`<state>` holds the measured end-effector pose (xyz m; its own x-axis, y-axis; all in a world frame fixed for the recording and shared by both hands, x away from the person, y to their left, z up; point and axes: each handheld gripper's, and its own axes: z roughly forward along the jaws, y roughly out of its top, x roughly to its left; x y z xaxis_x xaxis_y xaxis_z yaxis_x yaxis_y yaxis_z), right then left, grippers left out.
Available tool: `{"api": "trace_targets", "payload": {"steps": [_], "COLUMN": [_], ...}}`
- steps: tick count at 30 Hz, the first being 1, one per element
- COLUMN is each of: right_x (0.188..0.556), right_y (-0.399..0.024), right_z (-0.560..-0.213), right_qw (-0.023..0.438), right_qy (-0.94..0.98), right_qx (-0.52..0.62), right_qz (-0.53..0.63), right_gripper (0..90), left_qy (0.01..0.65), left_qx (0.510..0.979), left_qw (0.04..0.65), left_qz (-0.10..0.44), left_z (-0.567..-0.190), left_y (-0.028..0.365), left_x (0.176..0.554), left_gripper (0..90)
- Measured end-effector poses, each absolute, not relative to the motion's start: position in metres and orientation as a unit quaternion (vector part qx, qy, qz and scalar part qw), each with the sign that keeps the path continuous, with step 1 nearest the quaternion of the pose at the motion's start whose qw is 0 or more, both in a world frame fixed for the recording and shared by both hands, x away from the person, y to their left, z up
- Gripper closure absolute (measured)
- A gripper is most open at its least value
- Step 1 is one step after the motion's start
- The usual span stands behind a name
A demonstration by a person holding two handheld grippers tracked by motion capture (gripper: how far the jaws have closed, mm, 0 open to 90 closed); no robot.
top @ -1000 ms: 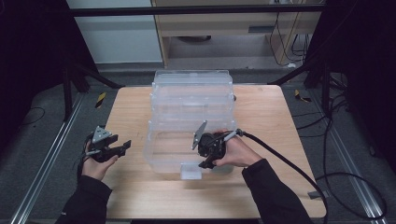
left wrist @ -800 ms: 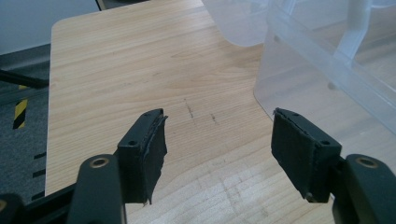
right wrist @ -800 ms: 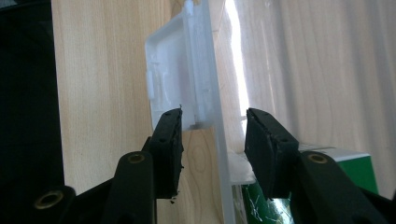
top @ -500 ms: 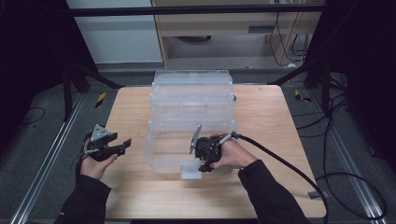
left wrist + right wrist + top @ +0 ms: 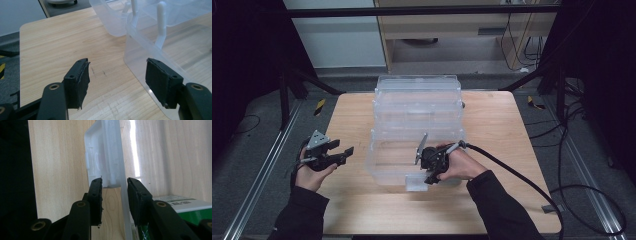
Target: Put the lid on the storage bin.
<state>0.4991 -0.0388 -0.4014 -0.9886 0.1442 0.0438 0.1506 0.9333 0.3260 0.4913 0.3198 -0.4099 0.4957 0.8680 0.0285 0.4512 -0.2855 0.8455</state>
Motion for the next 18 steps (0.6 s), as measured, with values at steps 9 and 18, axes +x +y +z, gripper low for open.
{"api": "trace_targets", "payload": {"steps": [9,18], "right_x": [0.501,0.502], "right_y": [-0.039,-0.038], "right_z": [-0.402,-0.402], "right_qw": [0.017,0.020], "right_qy": [-0.983,-0.983], "right_qx": [-0.077,-0.077], "right_qz": [-0.166,-0.165], "right_gripper": [66.1,66.1], "left_qy": [0.413,0.383], "left_qx": [0.766,0.776], "left_qw": [0.420,0.431], "left_qz": [0.258,0.256], "left_z": [-0.394,-0.379], "left_y": [0.316,0.298], "left_x": [0.494,0.504], "left_gripper": [38.6,40.4]}}
